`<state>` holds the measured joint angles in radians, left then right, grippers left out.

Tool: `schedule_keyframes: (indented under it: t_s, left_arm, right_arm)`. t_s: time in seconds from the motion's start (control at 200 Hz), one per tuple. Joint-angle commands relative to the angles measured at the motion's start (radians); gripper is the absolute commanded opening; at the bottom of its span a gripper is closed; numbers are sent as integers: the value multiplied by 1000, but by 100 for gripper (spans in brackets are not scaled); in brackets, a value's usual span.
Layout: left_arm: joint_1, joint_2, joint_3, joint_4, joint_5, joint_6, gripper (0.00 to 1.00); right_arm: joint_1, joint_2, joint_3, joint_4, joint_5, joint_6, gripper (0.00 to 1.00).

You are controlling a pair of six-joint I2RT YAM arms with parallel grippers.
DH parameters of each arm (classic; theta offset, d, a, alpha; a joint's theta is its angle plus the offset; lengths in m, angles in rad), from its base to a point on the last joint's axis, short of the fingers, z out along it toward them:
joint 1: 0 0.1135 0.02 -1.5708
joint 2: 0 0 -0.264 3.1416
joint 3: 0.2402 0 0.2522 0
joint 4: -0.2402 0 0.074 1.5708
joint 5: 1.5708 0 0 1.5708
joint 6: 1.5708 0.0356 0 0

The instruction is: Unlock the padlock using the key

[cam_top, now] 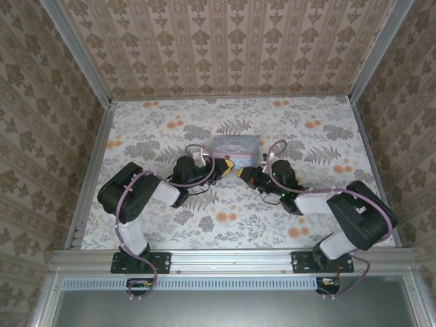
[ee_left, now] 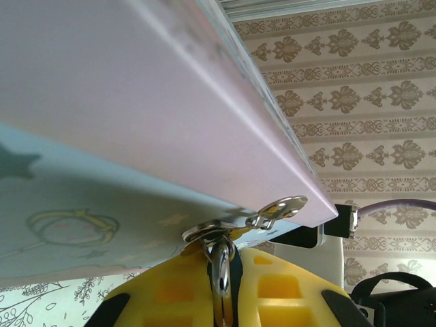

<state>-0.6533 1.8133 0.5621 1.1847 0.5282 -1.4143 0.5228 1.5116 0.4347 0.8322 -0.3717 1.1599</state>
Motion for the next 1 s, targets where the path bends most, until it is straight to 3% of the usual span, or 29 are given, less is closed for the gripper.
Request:
schedule_keyframes:
  t_s: [0.0,0.995]
  left_arm:
    - [-5,3,1,93,29,13,0]
    - [-3,7,-7,95,25,25,0]
  right_arm:
    - [5,23,34,19,19,8,0]
    - [-3,-26,-20,-45,22,-5,0]
